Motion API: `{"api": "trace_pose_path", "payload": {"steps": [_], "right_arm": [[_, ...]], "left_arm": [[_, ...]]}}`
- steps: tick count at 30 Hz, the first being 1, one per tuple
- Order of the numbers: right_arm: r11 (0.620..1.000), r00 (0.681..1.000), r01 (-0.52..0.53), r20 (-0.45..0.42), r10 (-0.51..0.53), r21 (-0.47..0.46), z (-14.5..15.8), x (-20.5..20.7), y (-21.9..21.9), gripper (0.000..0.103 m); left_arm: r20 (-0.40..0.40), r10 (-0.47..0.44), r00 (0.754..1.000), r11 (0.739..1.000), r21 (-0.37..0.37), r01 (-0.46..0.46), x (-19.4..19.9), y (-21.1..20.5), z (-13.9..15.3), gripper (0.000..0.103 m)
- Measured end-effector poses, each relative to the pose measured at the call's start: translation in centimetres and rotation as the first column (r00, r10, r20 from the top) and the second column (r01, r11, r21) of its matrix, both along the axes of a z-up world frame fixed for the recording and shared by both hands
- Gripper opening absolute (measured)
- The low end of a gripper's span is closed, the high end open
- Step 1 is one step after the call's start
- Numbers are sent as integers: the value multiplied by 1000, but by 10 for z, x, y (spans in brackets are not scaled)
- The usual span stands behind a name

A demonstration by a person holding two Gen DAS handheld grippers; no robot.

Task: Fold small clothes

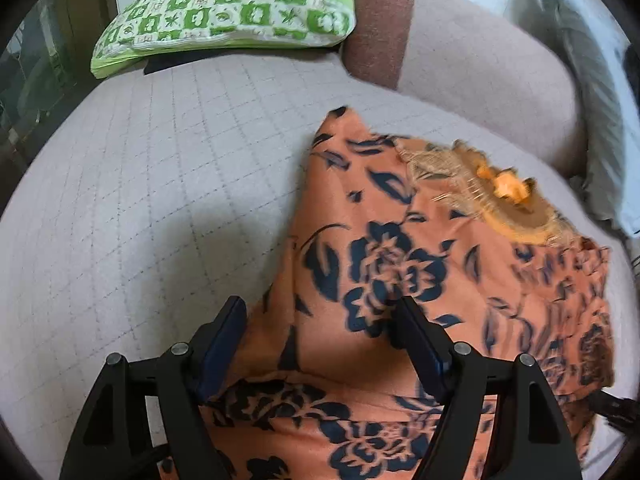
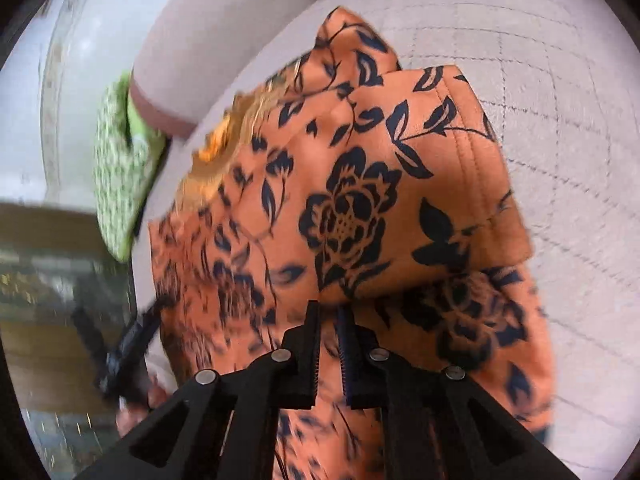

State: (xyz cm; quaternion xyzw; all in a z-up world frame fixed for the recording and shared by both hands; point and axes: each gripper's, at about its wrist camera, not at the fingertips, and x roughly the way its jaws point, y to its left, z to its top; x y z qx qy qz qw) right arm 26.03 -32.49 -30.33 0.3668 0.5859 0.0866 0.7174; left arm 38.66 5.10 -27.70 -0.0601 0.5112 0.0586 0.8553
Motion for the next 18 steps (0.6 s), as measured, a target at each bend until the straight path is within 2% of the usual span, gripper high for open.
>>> {"api": "trace_pose_path", "payload": {"steps": [1, 3, 6, 7, 9, 11, 13, 15, 16, 18], "right_arm": [[999, 1000, -25, -8, 25, -25, 5, -2, -4, 10], [997, 999, -14, 42, 17, -74, 22, -6, -14, 10], [991, 986, 93, 147, -79, -92, 39, -5, -25, 10], [983, 982, 123, 160, -101, -137, 40, -1, -24, 10], [957, 976, 164, 182, -122, -238, 34, 3, -23, 10], [954, 973, 182, 182, -140, -239, 12, 14, -21, 10], [953, 984, 135, 152, -96, -273, -9, 26, -15, 10], [956, 978, 136, 191, -87, -261, -7, 30, -10, 11], [974, 977, 108, 204, -66, -201, -7, 33, -4, 11], [993, 986, 27, 168, -8, -113, -20, 42, 10, 11]], "left_arm": [[-11, 9, 1000, 1000, 7, -9, 0, 2, -3, 77], [-17, 21, 1000, 1000, 1, -21, 1, 3, -6, 77], [-18, 11, 1000, 999, 38, -11, 1, -2, -9, 77], [-26, 9, 1000, 998, 56, -7, 2, -4, -11, 77], [-45, 5, 999, 997, 80, -2, 3, -7, -17, 80], [-46, 5, 999, 995, 97, 0, 4, -7, -19, 80], [-43, 10, 999, 994, 113, -5, 4, -6, -19, 80], [-42, 8, 999, 993, 117, -3, 3, -2, -23, 81], [-42, 11, 999, 994, 113, -6, 3, 0, -24, 81], [-37, 24, 999, 992, 123, -19, -1, 8, -21, 82]]}}
